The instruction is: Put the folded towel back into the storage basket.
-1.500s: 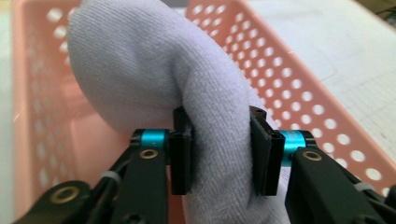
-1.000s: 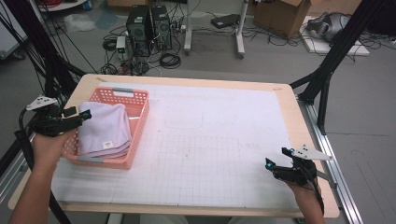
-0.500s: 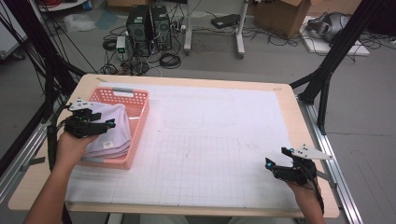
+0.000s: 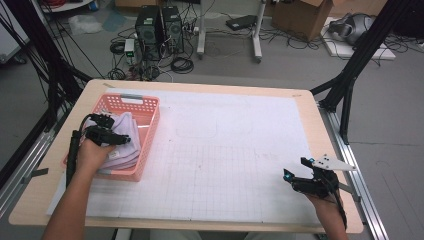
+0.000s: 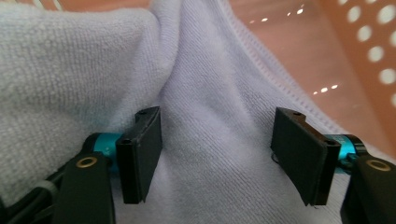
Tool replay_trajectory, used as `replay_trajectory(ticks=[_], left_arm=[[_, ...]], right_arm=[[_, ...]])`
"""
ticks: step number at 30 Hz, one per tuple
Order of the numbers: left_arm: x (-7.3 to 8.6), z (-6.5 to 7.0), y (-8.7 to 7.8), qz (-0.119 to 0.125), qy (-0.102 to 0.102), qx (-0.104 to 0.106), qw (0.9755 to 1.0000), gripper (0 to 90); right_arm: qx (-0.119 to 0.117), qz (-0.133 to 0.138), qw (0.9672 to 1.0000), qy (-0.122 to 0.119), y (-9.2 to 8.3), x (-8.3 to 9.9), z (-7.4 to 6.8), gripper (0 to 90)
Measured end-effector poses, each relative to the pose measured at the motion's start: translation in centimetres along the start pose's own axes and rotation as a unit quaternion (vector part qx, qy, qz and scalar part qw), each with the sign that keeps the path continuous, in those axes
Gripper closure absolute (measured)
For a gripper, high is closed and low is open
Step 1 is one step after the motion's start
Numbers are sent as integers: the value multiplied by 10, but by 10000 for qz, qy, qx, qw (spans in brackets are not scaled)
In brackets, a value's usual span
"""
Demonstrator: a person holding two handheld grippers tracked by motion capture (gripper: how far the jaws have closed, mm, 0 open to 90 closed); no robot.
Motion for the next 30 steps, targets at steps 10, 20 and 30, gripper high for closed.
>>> replay_trajectory(ticks=[10,20,30], left_arm=[[-7,16,6,330,376,616,9968,380],[-10,36,-1,733,898,1528,9814,414],[-7,-20,-14,783,-638,128,9948,308]], right_arm=[[-27,-4,10000,10,1,-1,-1,196],[-23,-14,10000,-18,1,0,0,196],[-2,-37,10000,26,1,1,1,196]])
Point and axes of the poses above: each handheld gripper's, and its own axes: y roughly forward along the jaws, x roughly out of its underside, z roughly to its right, the point moved 8 cm from there along y, roughly forward along the jaws, and after that the axes turned 12 degrees about y, right-handed, at the moved point
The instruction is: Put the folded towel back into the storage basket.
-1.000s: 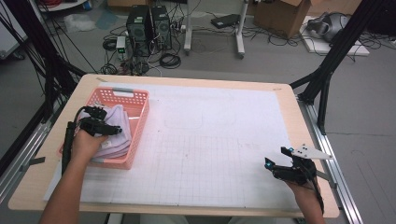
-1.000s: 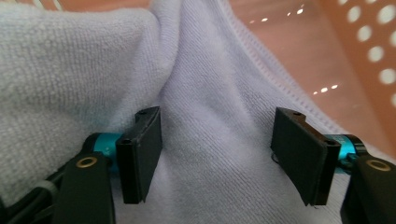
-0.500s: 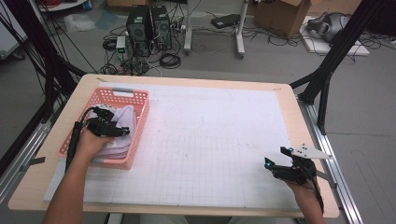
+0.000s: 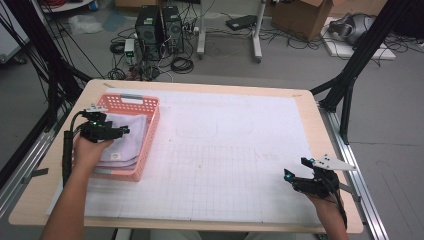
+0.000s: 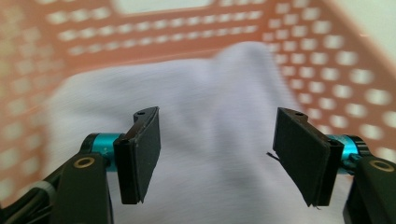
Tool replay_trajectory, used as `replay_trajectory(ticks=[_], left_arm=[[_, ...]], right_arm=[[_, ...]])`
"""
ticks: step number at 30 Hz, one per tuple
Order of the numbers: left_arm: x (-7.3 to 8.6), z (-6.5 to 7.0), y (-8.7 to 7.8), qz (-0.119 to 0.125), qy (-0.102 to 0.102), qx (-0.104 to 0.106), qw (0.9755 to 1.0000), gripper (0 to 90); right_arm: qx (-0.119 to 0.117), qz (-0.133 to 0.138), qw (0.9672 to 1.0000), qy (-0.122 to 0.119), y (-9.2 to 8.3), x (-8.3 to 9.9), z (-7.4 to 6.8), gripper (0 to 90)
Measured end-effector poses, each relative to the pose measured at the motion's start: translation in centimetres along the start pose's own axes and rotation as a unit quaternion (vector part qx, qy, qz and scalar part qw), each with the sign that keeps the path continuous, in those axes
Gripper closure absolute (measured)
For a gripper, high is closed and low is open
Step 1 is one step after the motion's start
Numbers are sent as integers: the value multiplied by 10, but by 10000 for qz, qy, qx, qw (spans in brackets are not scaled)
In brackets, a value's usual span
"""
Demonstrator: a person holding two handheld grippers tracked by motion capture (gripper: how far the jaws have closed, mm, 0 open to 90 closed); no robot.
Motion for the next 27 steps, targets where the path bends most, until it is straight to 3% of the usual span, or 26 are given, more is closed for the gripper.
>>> replay_trajectory(ticks=[2,4,9,15,17,19,22,23,24,27], left_arm=[[10,-1,8,-360,-51,-1,9993,327],[14,0,14,-570,141,-168,9981,323],[13,-6,19,-615,105,-506,9968,335],[9,-7,13,-457,160,-543,9973,339],[2,-8,4,-40,3,-426,9991,342],[-8,-7,-8,517,-123,-296,9981,342],[-23,-1,-28,1331,-112,-36,9910,319],[-23,-1,-28,1331,-112,-36,9910,298],[-28,4,-38,1722,-96,41,9850,273],[-32,13,-48,2074,-161,181,9780,223]], right_arm=[[-15,-1,10000,-33,1,0,0,196],[-14,0,10000,-43,1,0,0,196],[-8,-33,10000,-27,1,1,1,197],[-5,-4,10000,-12,0,1,2,197],[-11,-9,10000,25,-1,1,2,197],[-17,12,10000,10,-1,0,2,197],[-21,31,10000,-11,-1,0,2,196],[-23,32,10000,6,-1,-1,1,197],[-18,40,10000,-16,-1,-1,1,197],[-35,36,10000,-38,0,-1,-1,196]])
Point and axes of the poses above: each handheld gripper's, and its own axes: y roughly forward along the jaws, x roughly out of its underside, z roughly to its right, the point moved 8 cm from there along y, roughly forward along the jaws, and after that the axes turned 12 degrees about y, right-handed, at the moved point
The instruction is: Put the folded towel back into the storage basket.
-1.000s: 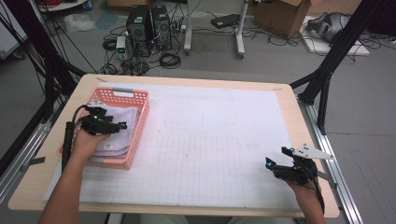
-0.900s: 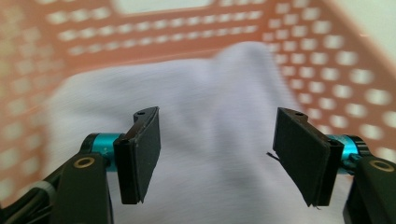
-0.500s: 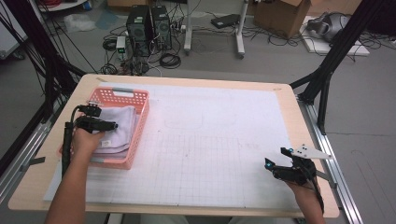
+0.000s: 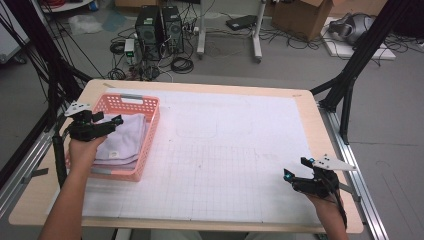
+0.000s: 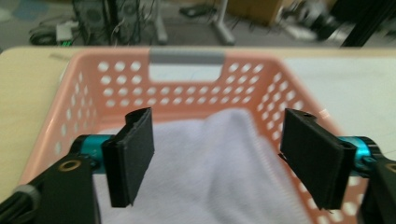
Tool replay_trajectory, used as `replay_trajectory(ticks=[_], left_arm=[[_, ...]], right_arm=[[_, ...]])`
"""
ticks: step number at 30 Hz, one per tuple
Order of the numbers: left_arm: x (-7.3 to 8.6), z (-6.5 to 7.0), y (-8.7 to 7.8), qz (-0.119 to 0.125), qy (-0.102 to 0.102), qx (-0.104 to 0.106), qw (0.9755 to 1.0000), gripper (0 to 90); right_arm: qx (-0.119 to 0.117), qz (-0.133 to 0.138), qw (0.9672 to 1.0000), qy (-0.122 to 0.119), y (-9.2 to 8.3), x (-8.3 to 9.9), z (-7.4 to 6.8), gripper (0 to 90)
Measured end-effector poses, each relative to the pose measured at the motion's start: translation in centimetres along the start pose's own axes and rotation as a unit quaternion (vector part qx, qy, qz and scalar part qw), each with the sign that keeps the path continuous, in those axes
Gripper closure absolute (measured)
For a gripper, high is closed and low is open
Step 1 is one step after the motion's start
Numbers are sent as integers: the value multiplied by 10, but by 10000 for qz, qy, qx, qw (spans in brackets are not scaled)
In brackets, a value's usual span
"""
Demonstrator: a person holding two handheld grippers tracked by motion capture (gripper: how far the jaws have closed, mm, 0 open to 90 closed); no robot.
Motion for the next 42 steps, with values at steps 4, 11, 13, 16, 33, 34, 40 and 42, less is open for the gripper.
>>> replay_trajectory(ticks=[4,11,13,16,33,34,40,42], left_arm=[[-11,20,-11,456,96,166,9988,218],[-31,70,-27,1175,264,822,9893,227],[-32,88,-27,1230,418,1008,9864,227],[-31,117,-26,1248,528,1356,9814,228],[9,245,-7,1204,1013,2419,9575,237],[14,248,-5,1127,1042,2445,9574,236],[40,259,2,905,1062,2478,9587,238],[45,259,3,853,1062,2452,9598,237]], right_arm=[[7,9,10000,-11,0,0,0,197],[-20,24,10000,-31,0,0,-3,197],[-40,13,10000,-54,1,1,-4,197],[-72,14,9999,-88,1,1,-5,196],[-216,208,9994,-187,-1,2,-14,195],[-218,202,9994,-171,-1,2,-14,194],[-246,200,9993,-216,1,5,-14,194],[-275,204,9992,-186,1,6,-15,194]])
Point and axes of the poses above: each handheld gripper's, and its own axes: y roughly forward along the jaws, x roughly out of its underside, z roughly to its right, the point moved 8 cm from there along y, roughly forward along the jaws, and after that the axes turned 12 degrees about y, right-handed, at the moved point
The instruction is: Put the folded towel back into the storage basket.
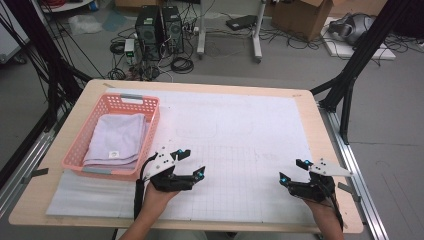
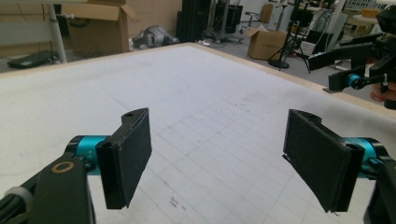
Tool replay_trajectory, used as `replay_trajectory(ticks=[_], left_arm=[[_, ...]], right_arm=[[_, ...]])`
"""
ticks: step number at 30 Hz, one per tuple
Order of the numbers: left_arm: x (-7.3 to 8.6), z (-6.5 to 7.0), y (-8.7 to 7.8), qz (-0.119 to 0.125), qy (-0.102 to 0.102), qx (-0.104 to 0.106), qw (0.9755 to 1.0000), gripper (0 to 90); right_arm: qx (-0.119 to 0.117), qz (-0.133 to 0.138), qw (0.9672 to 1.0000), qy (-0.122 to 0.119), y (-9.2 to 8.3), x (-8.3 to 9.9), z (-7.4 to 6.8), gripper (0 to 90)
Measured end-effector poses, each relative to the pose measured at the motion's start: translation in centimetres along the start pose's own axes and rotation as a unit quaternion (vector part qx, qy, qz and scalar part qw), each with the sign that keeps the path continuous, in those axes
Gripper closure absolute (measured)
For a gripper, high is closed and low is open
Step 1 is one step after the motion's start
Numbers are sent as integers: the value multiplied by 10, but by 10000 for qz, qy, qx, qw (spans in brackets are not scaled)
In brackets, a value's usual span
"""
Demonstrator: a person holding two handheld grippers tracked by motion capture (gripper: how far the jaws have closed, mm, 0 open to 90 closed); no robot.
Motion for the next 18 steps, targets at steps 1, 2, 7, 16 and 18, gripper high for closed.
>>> replay_trajectory(ticks=[1,2,7,16,18], left_arm=[[2,0,0,-39,-7,-20,10000,237],[4,0,0,-78,-7,-22,10000,238],[8,-3,-3,-100,-69,-38,9999,239],[8,-5,-7,-65,-67,-90,9999,241],[9,-6,-8,-82,-60,-106,9999,241]], right_arm=[[-24,16,10000,9,1,0,0,194],[-12,26,10000,-4,1,0,0,194],[2,24,10000,-42,1,1,-2,194],[52,41,10000,-28,-3,2,-4,194],[61,35,10000,-2,-4,3,-5,194]])
Point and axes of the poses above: each handheld gripper's, and its own axes: y roughly forward along the jaws, x roughly out of its underside, z roughly to its right, the point moved 8 cm from there along y, roughly forward along the jaws, and after that the axes turned 12 degrees about y, right-handed, at the moved point
